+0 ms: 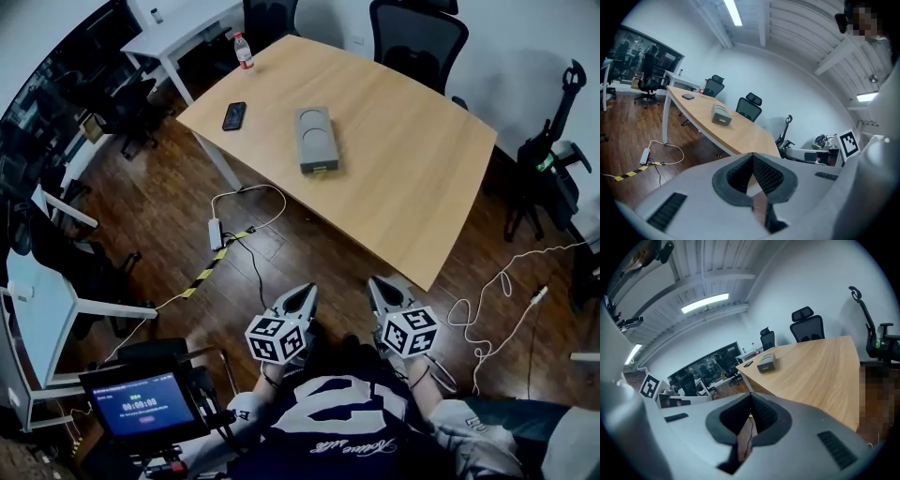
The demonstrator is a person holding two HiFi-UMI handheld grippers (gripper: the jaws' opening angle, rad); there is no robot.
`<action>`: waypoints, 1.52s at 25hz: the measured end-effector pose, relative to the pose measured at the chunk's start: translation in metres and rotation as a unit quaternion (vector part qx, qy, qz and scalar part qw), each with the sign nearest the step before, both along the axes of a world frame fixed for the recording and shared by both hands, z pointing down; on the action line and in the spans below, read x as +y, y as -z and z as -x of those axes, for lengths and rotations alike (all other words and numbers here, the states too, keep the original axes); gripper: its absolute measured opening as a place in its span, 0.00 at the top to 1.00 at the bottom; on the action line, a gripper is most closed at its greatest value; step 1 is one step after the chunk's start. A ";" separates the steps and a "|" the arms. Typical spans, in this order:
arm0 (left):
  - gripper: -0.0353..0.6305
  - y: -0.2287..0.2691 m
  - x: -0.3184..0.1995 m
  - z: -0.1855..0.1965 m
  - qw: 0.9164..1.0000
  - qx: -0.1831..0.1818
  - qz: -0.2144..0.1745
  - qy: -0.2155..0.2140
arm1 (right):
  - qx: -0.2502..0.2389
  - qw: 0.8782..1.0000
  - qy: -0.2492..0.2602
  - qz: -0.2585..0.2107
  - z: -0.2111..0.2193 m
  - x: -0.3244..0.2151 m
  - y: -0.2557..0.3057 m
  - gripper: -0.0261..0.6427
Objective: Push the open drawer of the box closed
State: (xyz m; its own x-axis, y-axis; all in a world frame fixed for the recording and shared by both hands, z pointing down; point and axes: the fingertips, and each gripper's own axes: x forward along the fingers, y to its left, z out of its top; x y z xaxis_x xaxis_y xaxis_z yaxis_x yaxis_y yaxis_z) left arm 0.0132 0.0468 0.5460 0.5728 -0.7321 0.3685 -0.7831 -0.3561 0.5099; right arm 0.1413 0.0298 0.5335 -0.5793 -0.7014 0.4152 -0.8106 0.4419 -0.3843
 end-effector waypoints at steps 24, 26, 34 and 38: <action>0.95 0.011 0.098 -0.054 0.996 -0.047 -0.022 0.067 | -0.040 0.993 0.112 -0.019 -0.018 0.058 0.007 0.97; 0.95 0.013 0.096 -0.052 0.996 -0.050 -0.025 0.068 | -0.039 0.992 0.114 -0.022 -0.017 0.056 0.008 0.97; 0.95 0.016 0.088 -0.047 0.995 -0.055 -0.032 0.072 | -0.035 0.991 0.126 -0.029 -0.009 0.049 0.009 0.97; 0.95 0.017 0.087 -0.044 0.995 -0.057 -0.034 0.072 | -0.033 0.990 0.130 -0.032 -0.006 0.049 0.011 0.97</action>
